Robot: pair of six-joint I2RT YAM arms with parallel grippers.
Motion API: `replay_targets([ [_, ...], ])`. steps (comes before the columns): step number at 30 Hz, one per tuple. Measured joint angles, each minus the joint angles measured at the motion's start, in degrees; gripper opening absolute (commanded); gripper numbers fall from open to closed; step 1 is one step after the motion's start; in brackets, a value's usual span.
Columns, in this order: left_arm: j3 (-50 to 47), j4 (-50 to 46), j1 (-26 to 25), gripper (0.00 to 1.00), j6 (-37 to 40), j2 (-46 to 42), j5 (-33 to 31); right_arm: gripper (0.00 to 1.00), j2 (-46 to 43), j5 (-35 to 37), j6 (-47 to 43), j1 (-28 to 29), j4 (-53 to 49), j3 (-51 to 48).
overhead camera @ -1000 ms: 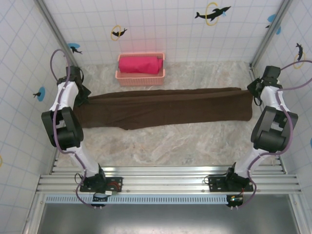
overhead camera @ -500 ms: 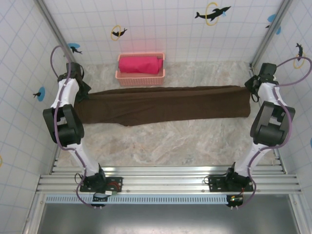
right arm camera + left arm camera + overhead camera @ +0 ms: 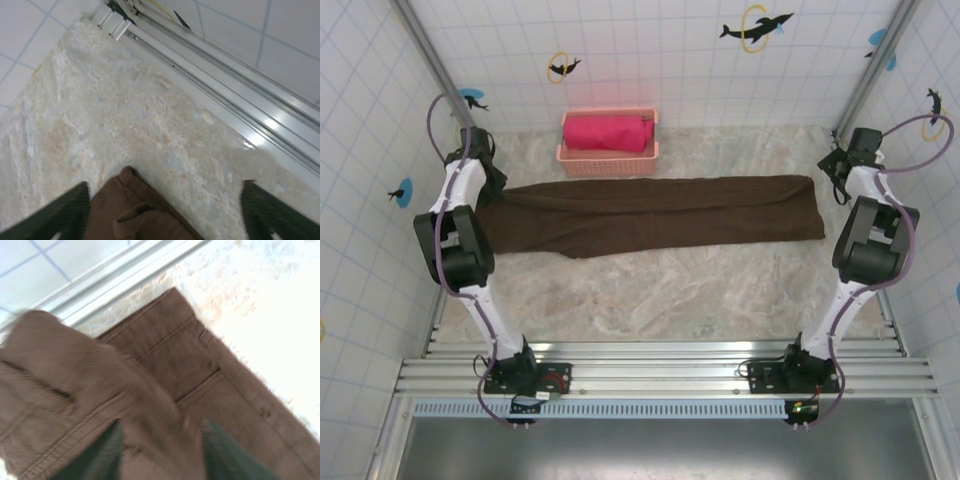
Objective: Roll up the long pants
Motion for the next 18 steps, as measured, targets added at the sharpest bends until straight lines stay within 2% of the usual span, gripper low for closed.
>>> replay_targets([
  [2,1.2,1.4,0.0,0.60,0.0,1.0,-0.4,0.87,0.8,0.0,-0.1,0.2,1.2,0.7],
  [4,3.0,2.5,0.0,0.61,0.1,2.2,-0.6,0.87,0.9,0.0,-0.1,0.5,1.6,0.8],
  [13,8.5,3.5,0.0,0.61,0.4,3.8,-0.6,0.86,0.9,-2.0,-0.6,1.9,1.7,0.9],
  [18,5.4,3.3,0.0,0.60,1.7,2.6,-0.5,0.87,0.8,-2.6,-1.0,1.9,0.0,0.4],
])
